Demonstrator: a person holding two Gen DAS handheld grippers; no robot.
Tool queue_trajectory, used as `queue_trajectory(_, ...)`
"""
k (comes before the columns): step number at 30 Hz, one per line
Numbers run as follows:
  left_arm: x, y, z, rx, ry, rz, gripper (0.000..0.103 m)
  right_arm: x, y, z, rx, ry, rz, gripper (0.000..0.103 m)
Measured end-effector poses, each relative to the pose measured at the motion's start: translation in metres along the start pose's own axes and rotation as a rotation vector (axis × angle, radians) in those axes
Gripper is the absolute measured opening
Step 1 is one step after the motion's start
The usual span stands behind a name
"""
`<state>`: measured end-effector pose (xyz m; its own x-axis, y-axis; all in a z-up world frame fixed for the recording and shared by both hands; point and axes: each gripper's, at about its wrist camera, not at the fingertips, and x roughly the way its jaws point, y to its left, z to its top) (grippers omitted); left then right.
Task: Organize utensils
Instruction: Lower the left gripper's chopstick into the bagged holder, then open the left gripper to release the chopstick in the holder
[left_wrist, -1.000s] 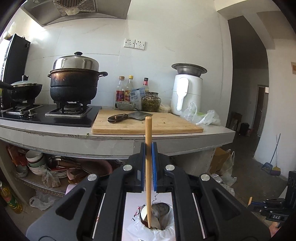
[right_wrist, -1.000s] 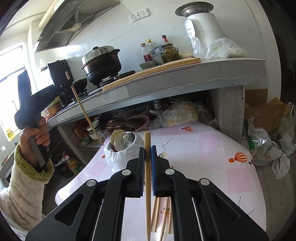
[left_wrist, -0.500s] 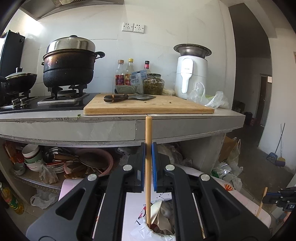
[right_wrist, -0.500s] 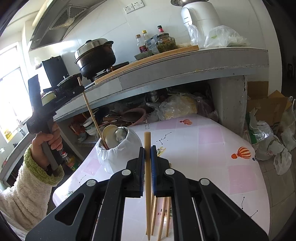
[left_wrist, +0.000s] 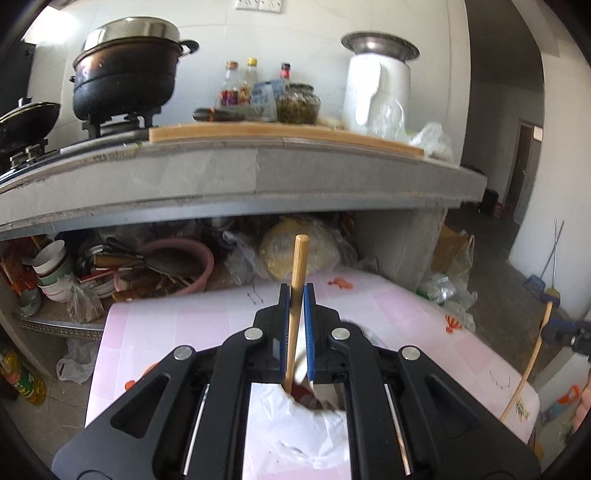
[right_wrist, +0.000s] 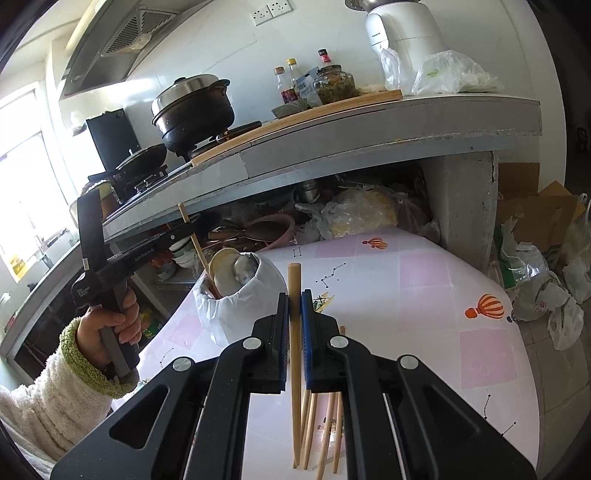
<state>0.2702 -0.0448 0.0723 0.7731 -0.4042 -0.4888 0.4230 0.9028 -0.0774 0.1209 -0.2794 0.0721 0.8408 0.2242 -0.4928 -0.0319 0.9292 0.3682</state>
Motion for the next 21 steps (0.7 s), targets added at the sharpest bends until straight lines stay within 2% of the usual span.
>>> queue_trajectory(4, 0.004, 0.000, -0.011, 0.013, 0.070, -0.002, 0.008, -0.003, 0.006, 0.004, -0.013, -0.006, 0.007, 0.007)
queue_trajectory(6, 0.001, 0.004, -0.014, -0.002, 0.079, -0.003, 0.024, -0.004, 0.009, 0.008, -0.020, -0.011, 0.017, 0.007)
queue_trajectory(11, -0.020, 0.012, -0.020, -0.036, 0.046, -0.008, 0.040, -0.005, 0.024, 0.032, -0.054, -0.041, 0.058, 0.007)
queue_trajectory(16, -0.055, 0.026, -0.031, -0.103, 0.002, -0.008, 0.045, -0.010, 0.053, 0.075, -0.117, -0.133, 0.119, 0.007)
queue_trajectory(21, -0.091, 0.039, -0.049, -0.155, -0.043, 0.025, 0.048, 0.000, 0.081, 0.119, -0.154, -0.219, 0.175, 0.007)
